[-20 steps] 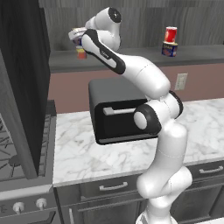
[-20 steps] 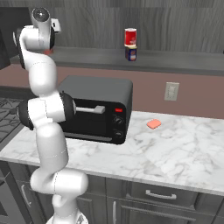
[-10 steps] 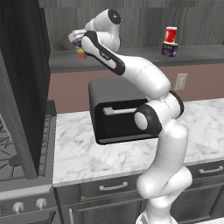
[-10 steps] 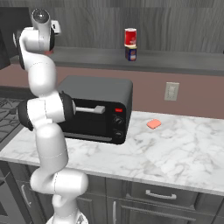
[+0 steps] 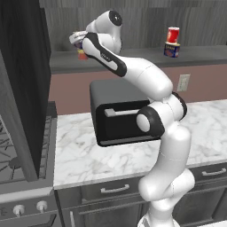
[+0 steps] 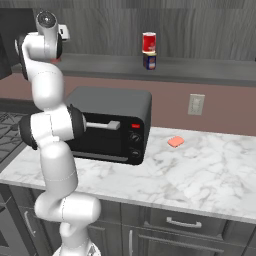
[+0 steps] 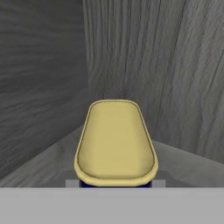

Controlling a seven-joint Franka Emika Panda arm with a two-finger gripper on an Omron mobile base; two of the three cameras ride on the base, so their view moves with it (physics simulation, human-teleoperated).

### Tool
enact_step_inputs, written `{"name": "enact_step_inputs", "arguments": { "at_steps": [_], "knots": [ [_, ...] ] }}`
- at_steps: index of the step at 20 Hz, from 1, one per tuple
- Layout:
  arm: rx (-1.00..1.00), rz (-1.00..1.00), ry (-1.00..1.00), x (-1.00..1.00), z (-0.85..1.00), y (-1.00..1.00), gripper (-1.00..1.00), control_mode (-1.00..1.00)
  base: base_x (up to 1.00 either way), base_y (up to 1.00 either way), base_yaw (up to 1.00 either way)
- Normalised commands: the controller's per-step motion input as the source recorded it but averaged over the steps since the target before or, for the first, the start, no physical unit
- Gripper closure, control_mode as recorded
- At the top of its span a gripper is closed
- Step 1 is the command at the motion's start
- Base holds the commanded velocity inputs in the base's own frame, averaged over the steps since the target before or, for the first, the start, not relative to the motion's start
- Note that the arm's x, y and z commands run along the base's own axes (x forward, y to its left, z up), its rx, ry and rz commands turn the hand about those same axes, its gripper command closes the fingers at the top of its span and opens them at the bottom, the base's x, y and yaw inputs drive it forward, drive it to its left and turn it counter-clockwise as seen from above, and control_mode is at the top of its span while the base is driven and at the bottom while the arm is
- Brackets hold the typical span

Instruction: Stack two cans on top of the other two cans in the cabinet.

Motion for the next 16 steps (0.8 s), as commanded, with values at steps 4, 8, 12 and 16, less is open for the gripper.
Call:
{"name": "enact_step_inputs", "arguments": {
  "at_steps": [4, 8, 12, 16],
  "knots": [
    [0.0, 0.0, 0.0, 0.01, -0.07, 0.0, 1.0, -1.0, 0.0, 0.0, 0.0],
    [0.0, 0.0, 0.0, 0.04, -0.06, -0.02, 1.0, -1.0, 0.0, 0.0, 0.0],
    [0.0, 0.0, 0.0, 0.03, -0.05, -0.02, 1.0, -1.0, 0.0, 0.0, 0.0],
    [0.0, 0.0, 0.0, 0.03, -0.07, 0.0, -1.0, -1.0, 0.0, 0.0, 0.0]
  ]
}}
